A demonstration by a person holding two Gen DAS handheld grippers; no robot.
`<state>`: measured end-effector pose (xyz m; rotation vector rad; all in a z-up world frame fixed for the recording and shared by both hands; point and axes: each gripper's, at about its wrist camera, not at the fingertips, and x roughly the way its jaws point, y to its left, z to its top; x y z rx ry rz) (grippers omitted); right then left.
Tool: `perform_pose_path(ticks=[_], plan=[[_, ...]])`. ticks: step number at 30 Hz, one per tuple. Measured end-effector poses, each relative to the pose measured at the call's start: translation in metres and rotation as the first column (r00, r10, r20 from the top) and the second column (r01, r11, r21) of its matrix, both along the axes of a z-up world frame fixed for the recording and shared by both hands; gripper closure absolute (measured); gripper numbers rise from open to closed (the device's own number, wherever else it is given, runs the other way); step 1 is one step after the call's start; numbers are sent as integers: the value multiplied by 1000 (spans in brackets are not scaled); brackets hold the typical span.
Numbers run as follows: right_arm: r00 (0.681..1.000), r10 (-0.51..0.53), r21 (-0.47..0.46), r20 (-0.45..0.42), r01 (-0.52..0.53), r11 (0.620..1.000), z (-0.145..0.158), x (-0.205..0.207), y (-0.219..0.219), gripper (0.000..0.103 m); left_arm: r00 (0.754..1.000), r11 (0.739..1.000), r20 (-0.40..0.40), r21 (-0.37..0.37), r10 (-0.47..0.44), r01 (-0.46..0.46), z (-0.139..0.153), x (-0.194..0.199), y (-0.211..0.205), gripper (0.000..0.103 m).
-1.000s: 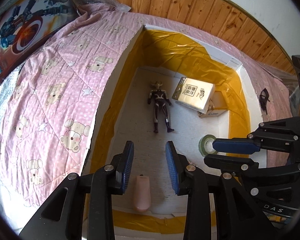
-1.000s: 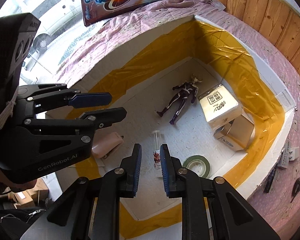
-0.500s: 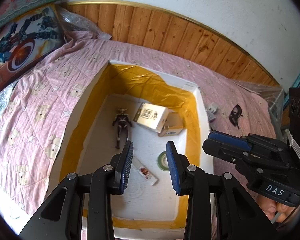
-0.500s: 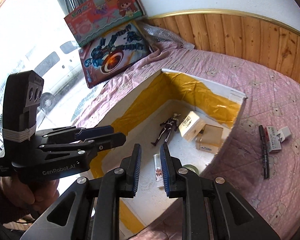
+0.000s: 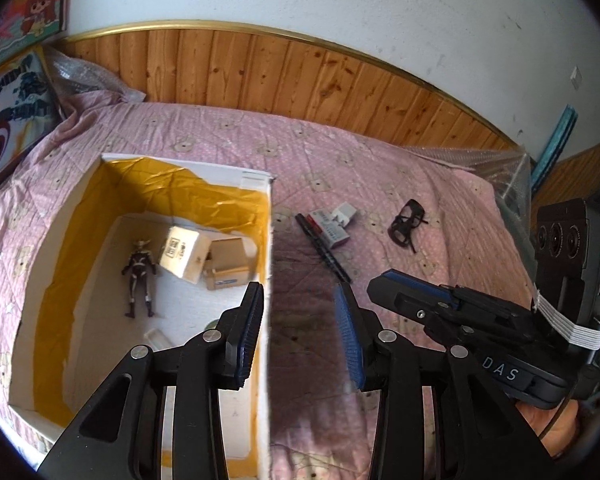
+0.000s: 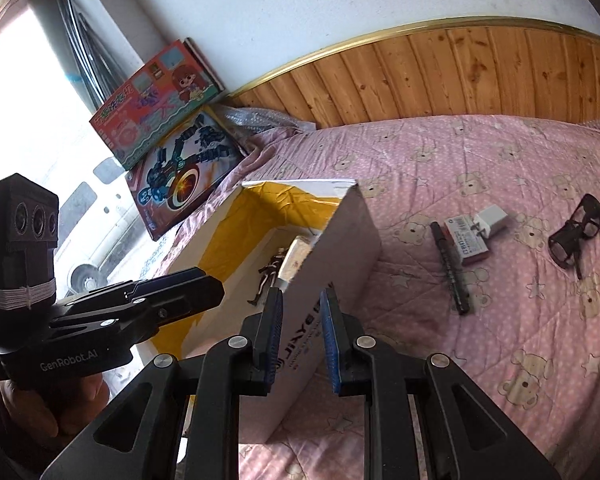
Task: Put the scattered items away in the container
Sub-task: 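Withdraw both tools from the box toward the marker and glasses, then grasp the black marker with left tool while right tool grasps the black glasses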
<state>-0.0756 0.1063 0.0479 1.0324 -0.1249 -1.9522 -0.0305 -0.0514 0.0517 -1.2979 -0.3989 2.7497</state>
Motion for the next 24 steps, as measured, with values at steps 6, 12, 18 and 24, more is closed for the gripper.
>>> perform_pose_path(ticks=[6,12,18,24], plan=[[995,-94,-17,45,94,995,-11,-31,46,82,998,999,45,34,-37,36,-12,-34,44,62],[981,-172,-19,90,174,985,-25,-66,83,82,994,999,104,25,-32,30,-35,-76,75,59],[961,-245,-11,130,248,969,-39,-101,111,79,984,1000,178,-31,4,2,-71,-115,93,59],[922,-343,20,180,346,938,-59,-150,135,76,965,996,252,-60,78,-64,-111,-147,89,59]])
